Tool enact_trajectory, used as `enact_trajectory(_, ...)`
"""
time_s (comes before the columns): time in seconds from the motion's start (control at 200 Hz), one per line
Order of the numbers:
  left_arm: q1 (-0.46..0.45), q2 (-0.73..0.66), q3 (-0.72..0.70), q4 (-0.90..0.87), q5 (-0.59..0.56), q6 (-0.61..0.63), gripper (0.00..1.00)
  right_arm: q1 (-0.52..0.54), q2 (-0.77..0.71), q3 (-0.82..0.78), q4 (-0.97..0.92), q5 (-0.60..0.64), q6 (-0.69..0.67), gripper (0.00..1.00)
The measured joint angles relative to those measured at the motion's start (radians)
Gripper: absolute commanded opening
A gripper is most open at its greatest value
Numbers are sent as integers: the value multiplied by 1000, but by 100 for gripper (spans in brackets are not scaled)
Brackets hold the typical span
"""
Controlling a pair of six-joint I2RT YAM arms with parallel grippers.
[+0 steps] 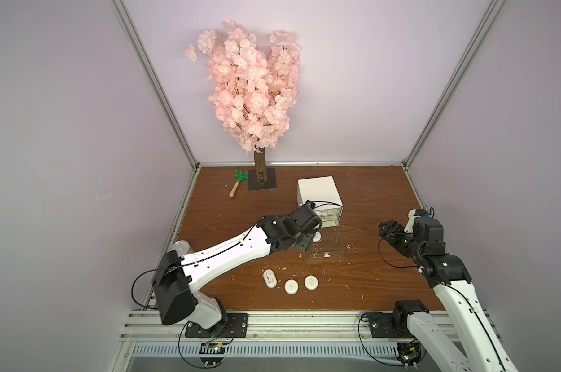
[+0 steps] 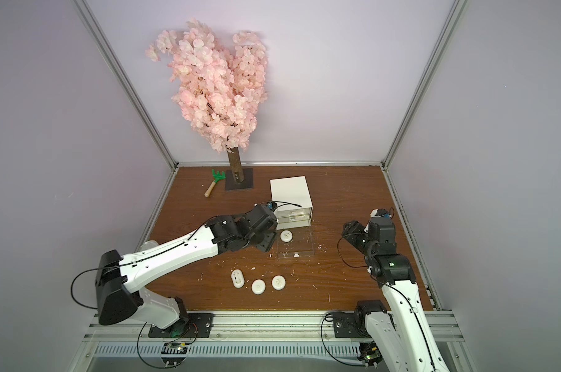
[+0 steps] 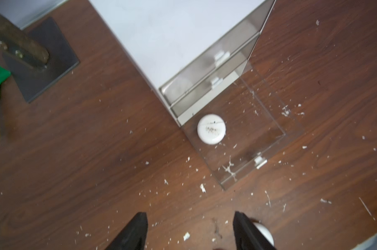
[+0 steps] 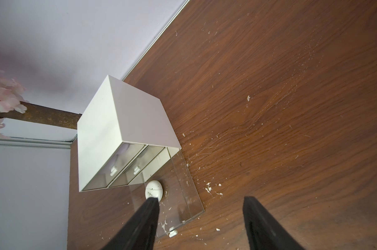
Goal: Put the bluetooth earphones in the drawer according to color
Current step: Place the bluetooth earphone in the drawer, then pick up the Bluetooth earphone from the center of the board.
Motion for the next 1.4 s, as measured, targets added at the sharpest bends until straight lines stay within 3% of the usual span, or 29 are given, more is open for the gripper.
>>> enact_trajectory(0.205,0,-144,-197,-13,40,-89,72,0,-2,0,-1,-24,1,69)
enact_trajectory(0.48,19,-206,-412,-24,51,-206,75,0,-4,-9,0,-48,1,69)
enact_trajectory(0.906,69,-253,-500,6,56,-328,77,0,-9,-12,0,-52,-2,69)
enact_trajectory(1.401,79,-326,-625,108,150,-451,74,-5,-8,-12,0,-55,-5,69)
